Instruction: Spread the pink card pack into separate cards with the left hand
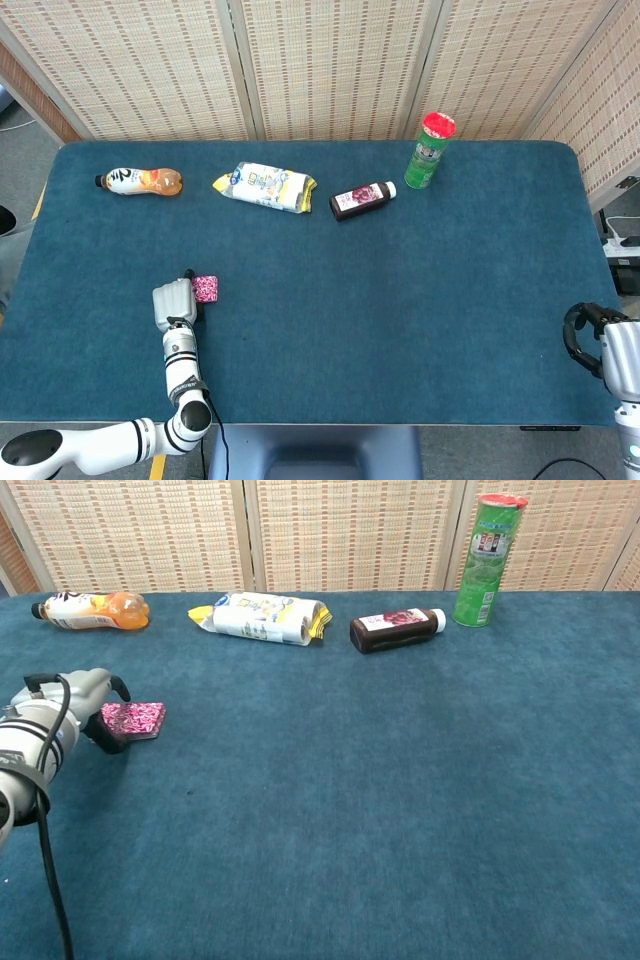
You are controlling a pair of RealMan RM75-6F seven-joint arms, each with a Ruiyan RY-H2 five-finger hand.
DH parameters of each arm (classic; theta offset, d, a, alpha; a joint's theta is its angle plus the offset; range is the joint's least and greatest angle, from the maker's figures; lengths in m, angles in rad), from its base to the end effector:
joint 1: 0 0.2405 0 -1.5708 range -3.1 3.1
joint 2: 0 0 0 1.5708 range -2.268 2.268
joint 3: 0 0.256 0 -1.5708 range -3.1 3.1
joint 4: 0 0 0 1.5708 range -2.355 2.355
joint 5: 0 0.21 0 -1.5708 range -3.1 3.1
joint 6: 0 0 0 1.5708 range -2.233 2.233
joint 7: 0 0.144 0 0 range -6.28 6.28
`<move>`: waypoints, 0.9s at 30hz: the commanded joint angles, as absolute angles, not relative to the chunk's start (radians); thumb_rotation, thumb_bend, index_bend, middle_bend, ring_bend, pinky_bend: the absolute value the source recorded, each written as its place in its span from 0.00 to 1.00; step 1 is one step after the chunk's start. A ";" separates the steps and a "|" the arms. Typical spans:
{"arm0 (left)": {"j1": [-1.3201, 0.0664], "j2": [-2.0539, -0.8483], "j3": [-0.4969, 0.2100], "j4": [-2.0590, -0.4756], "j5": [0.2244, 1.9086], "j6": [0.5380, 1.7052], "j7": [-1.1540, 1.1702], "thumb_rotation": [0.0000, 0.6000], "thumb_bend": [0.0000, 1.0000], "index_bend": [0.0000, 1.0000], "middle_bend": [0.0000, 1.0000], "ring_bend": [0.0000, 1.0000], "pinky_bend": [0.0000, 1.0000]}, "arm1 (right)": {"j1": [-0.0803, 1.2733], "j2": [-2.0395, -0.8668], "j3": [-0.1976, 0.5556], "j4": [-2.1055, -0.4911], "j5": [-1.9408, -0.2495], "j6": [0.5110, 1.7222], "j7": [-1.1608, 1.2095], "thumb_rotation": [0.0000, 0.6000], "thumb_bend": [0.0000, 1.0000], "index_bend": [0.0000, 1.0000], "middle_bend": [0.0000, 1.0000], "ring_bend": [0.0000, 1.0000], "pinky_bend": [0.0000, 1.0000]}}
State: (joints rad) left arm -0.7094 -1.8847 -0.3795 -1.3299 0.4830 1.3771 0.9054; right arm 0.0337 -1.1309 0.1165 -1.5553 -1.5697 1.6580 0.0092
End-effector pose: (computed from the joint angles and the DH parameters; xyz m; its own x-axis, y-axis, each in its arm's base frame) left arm -0.1871 0.3391 -0.0480 0.4347 0.2903 0.8525 0.7990 0.3123 -0.5138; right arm -0.3052 -0.1758 0.1885 0.4157 0.2164 0.8834 -0.9016 -0.0294 0.4315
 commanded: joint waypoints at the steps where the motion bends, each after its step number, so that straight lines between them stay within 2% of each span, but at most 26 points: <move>1: -0.709 -1.887 -0.381 -1.327 0.482 1.374 0.906 1.00 0.41 0.21 1.00 1.00 1.00 | 0.033 -1.130 0.116 -1.555 -1.570 1.659 0.010 1.00 0.59 0.76 0.62 0.70 0.96; 14: -0.706 -1.890 -0.388 -1.324 0.498 1.369 0.893 1.00 0.42 0.28 1.00 1.00 1.00 | 0.033 -1.128 0.116 -1.555 -1.573 1.660 0.016 1.00 0.59 0.76 0.62 0.70 0.96; 16: -0.706 -1.891 -0.388 -1.323 0.502 1.370 0.890 1.00 0.41 0.31 1.00 1.00 1.00 | 0.033 -1.128 0.116 -1.555 -1.573 1.660 0.017 1.00 0.59 0.76 0.62 0.70 0.96; 21: -0.694 -1.885 -0.379 -1.335 0.549 1.380 0.848 1.00 0.41 0.47 1.00 1.00 1.00 | 0.034 -1.129 0.115 -1.554 -1.573 1.659 0.019 1.00 0.59 0.76 0.62 0.70 0.96; 27: -0.657 -1.836 -0.348 -1.408 0.613 1.411 0.818 1.00 0.42 0.54 1.00 1.00 1.00 | 0.035 -1.129 0.115 -1.553 -1.573 1.656 0.019 1.00 0.59 0.76 0.62 0.70 0.96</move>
State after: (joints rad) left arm -0.6722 -1.8557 -0.3622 -1.3844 0.5951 1.3998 0.8282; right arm 0.0350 -1.1294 0.1147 -1.5530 -1.5729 1.6559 0.0193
